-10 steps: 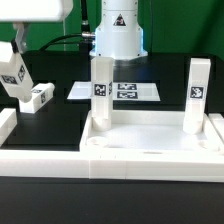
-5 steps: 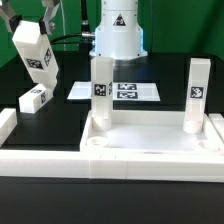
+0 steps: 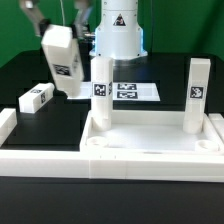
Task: Assemble desk
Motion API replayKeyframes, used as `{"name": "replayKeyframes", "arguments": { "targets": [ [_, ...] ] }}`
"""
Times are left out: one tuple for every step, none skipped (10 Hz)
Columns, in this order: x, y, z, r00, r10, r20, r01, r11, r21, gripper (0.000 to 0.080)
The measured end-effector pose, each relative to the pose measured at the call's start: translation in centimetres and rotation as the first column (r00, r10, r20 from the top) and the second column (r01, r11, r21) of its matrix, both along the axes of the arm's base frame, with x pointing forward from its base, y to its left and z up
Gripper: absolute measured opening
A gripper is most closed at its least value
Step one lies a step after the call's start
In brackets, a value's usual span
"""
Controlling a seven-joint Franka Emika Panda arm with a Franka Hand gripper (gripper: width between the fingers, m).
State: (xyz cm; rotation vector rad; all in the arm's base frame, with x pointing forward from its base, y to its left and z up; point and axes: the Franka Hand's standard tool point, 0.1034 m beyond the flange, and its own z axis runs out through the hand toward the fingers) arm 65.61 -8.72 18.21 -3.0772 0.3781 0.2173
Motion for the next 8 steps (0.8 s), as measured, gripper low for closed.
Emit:
{"name": "replayKeyframes", "arguments": {
  "targets": [
    [1.1,1.6,-0.4,1.0,-0.002,0.002,0.002,1.0,-0.015,0.0295],
    [1.9,2.6,-0.3,1.0,0.004,0.016,-0.003,1.0,-0.019,0.0295],
    [2.2,2.3,-0.3,0.999,0.005,0.041,-0.004,1.0,-0.024,0.0295],
    [2.1,2.2,-0.4,0.999,0.003,0.037,-0.002,1.0,-0.024,0.0295],
    [2.6,2.2,-0.3,0.998,0.004,0.06,-0.003,1.0,-0.029,0.0295],
    [3.6,2.2,-0.2,0.989,0.007,0.149,0.0,0.999,-0.047,0.0295],
    [3.9,2.6,-0.1,0.973,0.006,0.231,0.008,0.998,-0.062,0.0295],
    [4.1,4.0,-0.2,0.954,-0.008,0.3,0.029,0.997,-0.065,0.0295]
  ]
}}
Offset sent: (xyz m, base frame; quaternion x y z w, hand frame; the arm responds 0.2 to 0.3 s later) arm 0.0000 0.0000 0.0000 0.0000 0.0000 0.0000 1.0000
